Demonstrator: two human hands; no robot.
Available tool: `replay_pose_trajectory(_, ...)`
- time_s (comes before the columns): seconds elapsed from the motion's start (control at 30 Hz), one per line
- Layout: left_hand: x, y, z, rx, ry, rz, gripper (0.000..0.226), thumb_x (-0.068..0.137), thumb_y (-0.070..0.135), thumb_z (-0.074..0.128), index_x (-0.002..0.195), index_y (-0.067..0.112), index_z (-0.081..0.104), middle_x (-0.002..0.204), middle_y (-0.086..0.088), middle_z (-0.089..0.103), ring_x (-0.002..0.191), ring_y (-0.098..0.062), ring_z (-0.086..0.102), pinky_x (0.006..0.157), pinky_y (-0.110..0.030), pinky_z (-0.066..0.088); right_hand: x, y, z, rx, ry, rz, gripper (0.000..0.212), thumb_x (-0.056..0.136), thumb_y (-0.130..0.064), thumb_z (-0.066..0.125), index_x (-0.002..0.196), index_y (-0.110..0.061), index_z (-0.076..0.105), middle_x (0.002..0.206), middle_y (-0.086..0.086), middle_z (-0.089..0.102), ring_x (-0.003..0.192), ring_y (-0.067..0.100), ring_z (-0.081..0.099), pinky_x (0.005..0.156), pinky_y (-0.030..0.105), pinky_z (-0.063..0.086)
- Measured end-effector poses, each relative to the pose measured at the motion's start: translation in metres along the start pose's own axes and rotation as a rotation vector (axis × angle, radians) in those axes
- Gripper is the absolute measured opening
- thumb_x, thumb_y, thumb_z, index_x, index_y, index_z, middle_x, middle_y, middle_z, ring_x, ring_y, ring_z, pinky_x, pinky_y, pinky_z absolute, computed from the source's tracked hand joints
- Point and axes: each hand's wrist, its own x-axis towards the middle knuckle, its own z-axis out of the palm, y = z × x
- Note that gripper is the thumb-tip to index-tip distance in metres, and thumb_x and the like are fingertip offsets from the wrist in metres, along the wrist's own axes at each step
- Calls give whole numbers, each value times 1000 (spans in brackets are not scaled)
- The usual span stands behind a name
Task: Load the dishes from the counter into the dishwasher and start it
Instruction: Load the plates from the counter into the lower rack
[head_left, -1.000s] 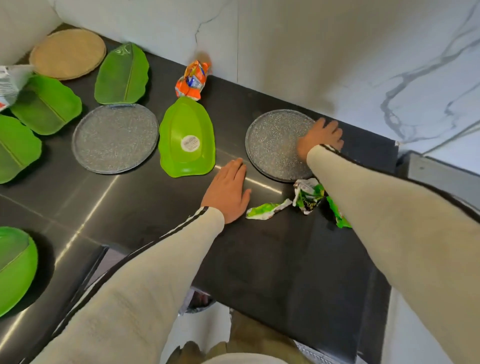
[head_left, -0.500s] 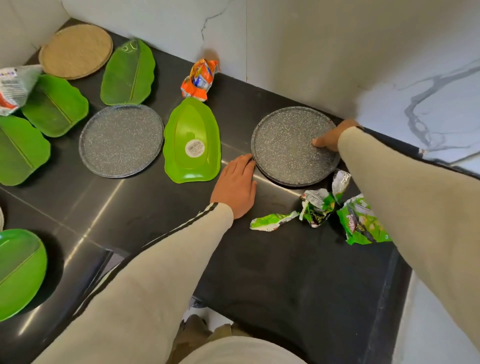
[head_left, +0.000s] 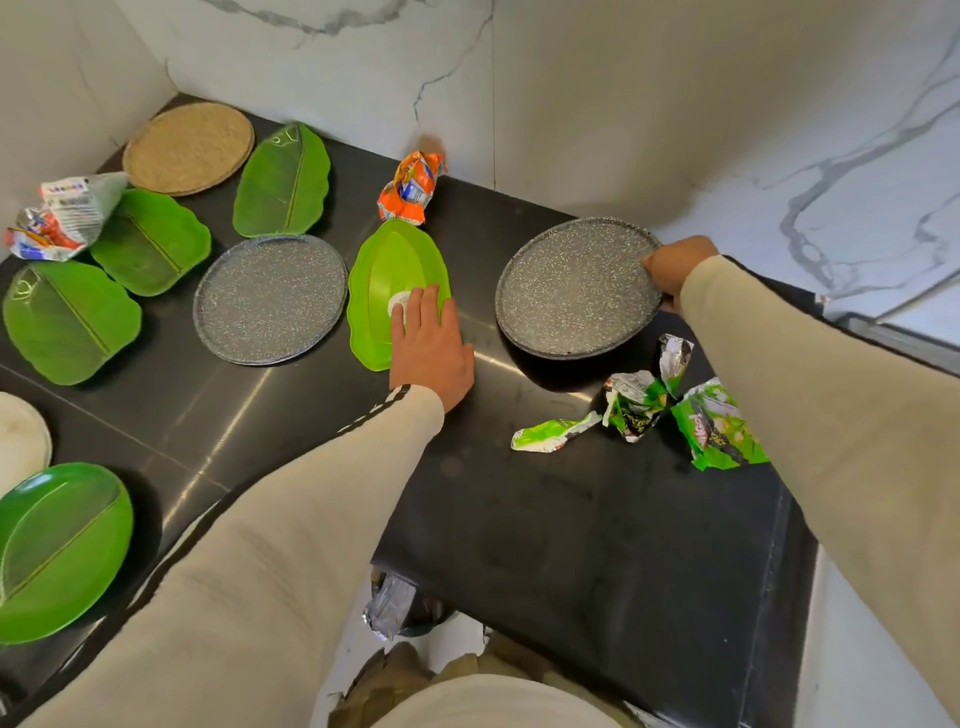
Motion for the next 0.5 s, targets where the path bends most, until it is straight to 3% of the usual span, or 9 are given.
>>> replay_pose_trajectory(0.07, -11, 2, -1, -18, -20, 65, 64, 96, 41, 48, 150, 10, 33, 162, -16, 20, 151, -34, 13, 123, -50, 11, -20, 2, 6, -250, 78, -71, 26, 94, -25, 62, 119, -17, 59, 97, -2, 56, 98, 20, 61, 82, 23, 51)
replay_pose_trajectory(0.17, -38, 9, 2, -68, -40, 158, 66, 98, 40, 45, 153, 9, 27, 164, -12, 16, 152, -30, 10, 123, -47, 11, -43, 12, 11, -405, 140, -171, 31, 93, -24, 65, 121, -13, 58, 109, 4, 62, 112, 26, 61, 91, 31, 48)
replay_pose_trajectory(0.2, -49, 11, 4, -86, -53, 165, 67, 98, 41, 43, 154, 9, 24, 165, -12, 14, 152, -29, 9, 124, -46, 10, -47, 20, 12, -283, 98, -151, 32, 93, -23, 63, 122, -10, 58, 113, 6, 63, 112, 27, 62, 90, 31, 51)
replay_pose_trajectory(0.27, -74, 16, 9, -90, -86, 171, 70, 100, 43, 39, 156, 8, 18, 165, -12, 10, 153, -29, 6, 124, -45, 9, -69, 31, 22, 371, -13, 2, 33, 96, -12, 54, 129, -4, 54, 112, 8, 61, 105, 27, 64, 76, 34, 56)
replay_pose_trajectory(0.33, -101, 18, 12, -72, -105, 201, 72, 99, 44, 38, 156, 6, 16, 165, -13, 10, 153, -30, 6, 124, -46, 9, -106, 47, 33, 866, -13, 135, 34, 96, 4, 47, 129, 1, 51, 103, 13, 60, 90, 27, 63, 62, 39, 55)
replay_pose_trajectory(0.4, -129, 18, 13, -72, -104, 248, 73, 99, 45, 38, 156, 6, 15, 165, -14, 10, 153, -30, 6, 124, -46, 9, -145, 65, 48, 1044, 9, 167, 33, 94, 12, 44, 125, 2, 50, 108, 17, 60, 91, 30, 62, 60, 43, 55)
replay_pose_trajectory(0.5, -174, 17, 9, -93, -99, 339, 72, 100, 44, 37, 157, 6, 14, 166, -12, 7, 153, -28, 3, 124, -45, 7, -205, 105, 63, 1197, 8, 133, 40, 94, 15, 38, 126, -5, 48, 125, 16, 57, 108, 33, 57, 70, 47, 54)
